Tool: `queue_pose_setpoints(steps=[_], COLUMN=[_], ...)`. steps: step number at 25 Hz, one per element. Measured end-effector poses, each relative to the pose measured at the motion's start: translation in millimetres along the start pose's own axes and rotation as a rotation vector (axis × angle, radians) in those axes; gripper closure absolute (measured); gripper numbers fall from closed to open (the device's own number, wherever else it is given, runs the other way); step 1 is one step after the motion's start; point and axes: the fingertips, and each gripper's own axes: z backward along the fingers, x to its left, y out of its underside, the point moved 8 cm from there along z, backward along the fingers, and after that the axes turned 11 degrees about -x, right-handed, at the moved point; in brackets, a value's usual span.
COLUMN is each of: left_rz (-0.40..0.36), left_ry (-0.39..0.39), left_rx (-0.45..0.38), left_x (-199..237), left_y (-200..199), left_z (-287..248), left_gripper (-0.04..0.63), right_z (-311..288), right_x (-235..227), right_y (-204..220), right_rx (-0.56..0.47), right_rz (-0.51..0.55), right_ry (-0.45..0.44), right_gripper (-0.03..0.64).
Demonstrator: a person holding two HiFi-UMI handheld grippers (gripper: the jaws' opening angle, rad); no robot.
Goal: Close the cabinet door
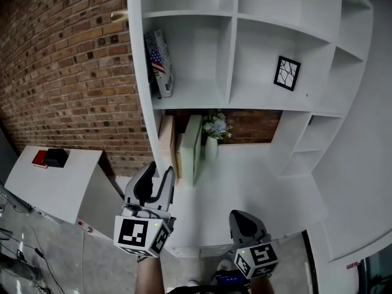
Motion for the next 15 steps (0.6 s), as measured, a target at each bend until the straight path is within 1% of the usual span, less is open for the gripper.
queue_pose_setpoints(steps=[5,11,15], left_rz=[0.012,0.006,0.002], left_ry=[-0.010,0.008,0.006], left_rx=[-0.001,-0.010,0.001], left_x=[-8.4,-12.8,-17.7], left_y=[3.7,7.3,8.1], left_z=[-7.1,-13.8,-18.4], left_gripper=[0.440,0.434,0.428], right_z=[6.7,4.0,0.6], right_x=[-10.8,-17.9,-22.6], right_y=[0.6,0.6,-2.4], right_rx=[0.007,0.015,0.015], right_rz=[-0.010,-0.008,-0.007], right_ry=[0.028,0.025,0.023], right_gripper=[0.615,0.615,0.615])
